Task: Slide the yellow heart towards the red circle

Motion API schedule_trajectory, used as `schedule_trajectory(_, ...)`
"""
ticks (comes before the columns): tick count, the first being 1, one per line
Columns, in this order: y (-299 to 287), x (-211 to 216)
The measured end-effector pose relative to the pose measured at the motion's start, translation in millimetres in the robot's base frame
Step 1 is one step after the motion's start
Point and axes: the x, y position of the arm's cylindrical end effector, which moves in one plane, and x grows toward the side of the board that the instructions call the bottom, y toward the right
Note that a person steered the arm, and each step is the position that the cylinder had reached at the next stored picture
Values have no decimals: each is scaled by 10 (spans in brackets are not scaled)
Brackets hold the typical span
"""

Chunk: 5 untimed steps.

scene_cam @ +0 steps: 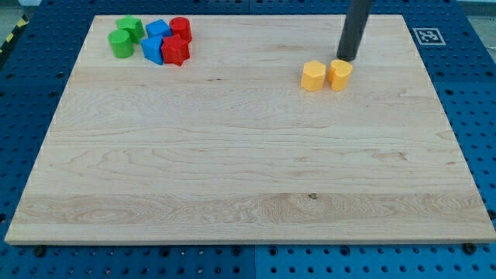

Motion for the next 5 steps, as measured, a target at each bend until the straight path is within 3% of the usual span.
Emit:
schedule_trajectory(2,192,410)
schedule_trajectory(5,193,619)
